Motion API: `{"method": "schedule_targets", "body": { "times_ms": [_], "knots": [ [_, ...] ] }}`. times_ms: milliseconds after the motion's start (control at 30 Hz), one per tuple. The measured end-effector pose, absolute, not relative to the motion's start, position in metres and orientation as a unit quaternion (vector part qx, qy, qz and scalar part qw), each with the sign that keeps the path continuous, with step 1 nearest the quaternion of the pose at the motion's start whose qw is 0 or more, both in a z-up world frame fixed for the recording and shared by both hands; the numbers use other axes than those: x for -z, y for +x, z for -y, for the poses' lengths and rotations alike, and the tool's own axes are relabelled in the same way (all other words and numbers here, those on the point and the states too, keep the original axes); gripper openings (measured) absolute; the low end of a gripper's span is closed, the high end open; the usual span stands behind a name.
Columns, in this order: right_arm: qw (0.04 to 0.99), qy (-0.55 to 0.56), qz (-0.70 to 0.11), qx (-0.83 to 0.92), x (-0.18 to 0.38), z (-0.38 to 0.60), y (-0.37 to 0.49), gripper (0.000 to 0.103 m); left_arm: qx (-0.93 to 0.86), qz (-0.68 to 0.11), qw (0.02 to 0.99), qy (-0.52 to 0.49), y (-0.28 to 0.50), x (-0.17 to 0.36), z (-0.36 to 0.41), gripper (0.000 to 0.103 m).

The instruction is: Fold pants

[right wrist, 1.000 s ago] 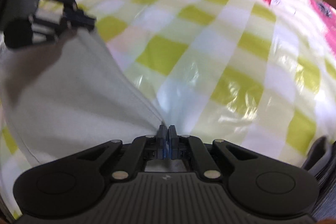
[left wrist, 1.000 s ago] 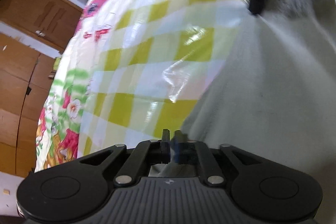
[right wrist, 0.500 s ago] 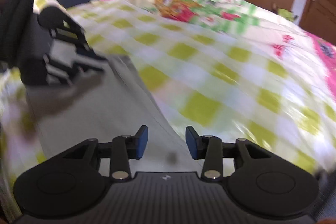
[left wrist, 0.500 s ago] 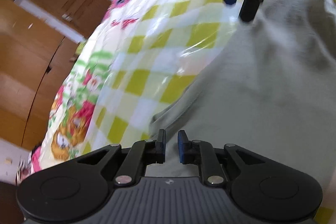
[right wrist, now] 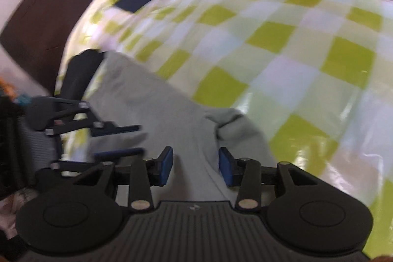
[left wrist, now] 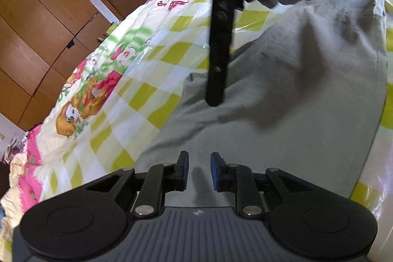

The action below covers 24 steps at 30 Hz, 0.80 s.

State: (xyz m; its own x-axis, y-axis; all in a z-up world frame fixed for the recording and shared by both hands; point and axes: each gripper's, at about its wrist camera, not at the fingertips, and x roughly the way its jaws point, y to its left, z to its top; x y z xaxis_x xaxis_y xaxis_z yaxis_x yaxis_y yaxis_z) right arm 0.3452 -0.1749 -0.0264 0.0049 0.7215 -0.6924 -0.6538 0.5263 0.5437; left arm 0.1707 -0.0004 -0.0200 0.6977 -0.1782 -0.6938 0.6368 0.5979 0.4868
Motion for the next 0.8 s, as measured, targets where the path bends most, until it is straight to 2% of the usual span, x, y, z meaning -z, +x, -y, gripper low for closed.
{"method": "schedule_targets", "body": {
  "times_ms": [33,133,167,300,433,500,600,800],
  "knots": [
    [0.712,0.049,-0.516,-0.473,0.027,0.174,0.351,0.039,0.243,-0.302,0.843,0.373,0.171,0.022,-0.001,0.036],
    [0.743,0.093,-0.517,-0.414,0.034,0.171,0.374,0.004,0.227,-0.300,0.852,0.365,0.175,0.027,-0.004,0.037],
    [0.750,0.105,-0.517,-0.398,0.036,0.169,0.380,0.004,0.224,-0.300,0.854,0.361,0.176,0.028,-0.005,0.037],
    [0.779,0.104,-0.496,-0.369,0.038,0.171,0.384,0.005,0.202,-0.311,0.860,0.351,0.172,0.033,-0.013,0.037],
    [0.815,0.091,-0.468,-0.330,0.008,0.200,0.349,0.031,0.183,-0.301,0.857,0.375,0.156,0.037,-0.012,0.037],
    [0.840,0.062,-0.444,-0.307,-0.010,0.229,0.316,0.036,0.179,-0.296,0.851,0.396,0.145,0.040,-0.013,0.038],
    [0.851,0.012,-0.449,-0.272,-0.019,0.268,0.255,0.037,0.165,-0.294,0.846,0.414,0.135,0.045,-0.026,0.042],
    [0.850,0.011,-0.514,-0.112,0.004,0.366,0.146,0.036,0.112,-0.317,0.848,0.411,0.132,0.043,-0.049,0.048]
  ]
}}
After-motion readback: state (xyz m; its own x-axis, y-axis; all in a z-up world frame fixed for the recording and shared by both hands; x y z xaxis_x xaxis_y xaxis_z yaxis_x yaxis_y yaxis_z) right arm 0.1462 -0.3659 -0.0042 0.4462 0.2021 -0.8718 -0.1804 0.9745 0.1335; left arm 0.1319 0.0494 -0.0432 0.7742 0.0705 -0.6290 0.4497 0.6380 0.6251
